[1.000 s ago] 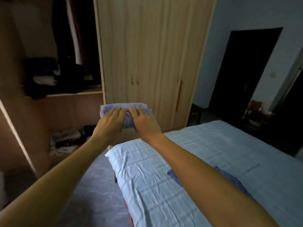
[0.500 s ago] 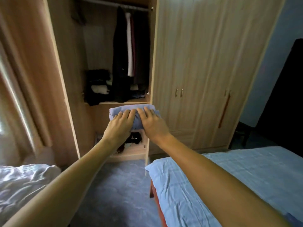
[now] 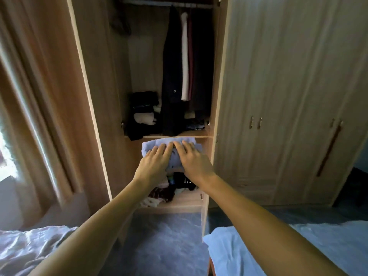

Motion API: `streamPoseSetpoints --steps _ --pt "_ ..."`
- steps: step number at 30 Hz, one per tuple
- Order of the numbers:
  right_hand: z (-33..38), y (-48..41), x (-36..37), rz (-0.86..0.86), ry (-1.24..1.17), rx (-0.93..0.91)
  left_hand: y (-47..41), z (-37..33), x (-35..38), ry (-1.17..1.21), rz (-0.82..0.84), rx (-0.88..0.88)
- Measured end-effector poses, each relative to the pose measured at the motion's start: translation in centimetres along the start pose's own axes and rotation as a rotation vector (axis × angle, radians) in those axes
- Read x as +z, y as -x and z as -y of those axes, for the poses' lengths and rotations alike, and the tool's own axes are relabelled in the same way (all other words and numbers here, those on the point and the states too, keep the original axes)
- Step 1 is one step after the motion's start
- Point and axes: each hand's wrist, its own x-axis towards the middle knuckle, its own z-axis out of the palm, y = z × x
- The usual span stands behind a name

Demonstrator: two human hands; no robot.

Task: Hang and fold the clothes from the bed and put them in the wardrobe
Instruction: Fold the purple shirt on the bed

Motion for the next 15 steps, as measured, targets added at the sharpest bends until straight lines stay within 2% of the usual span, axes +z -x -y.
streamPoseSetpoints --steps 7,15 --pt "-9.3 -6.5 7.5 0.014 -0.048 -0.104 -8.0 1.3 7.4 -0.068 0.011 -0.038" --pt "-13.1 -15.7 14.3 -0.049 -0.161 -0.113 -15.5 7.1 12.8 -0.149 0.031 -0.061"
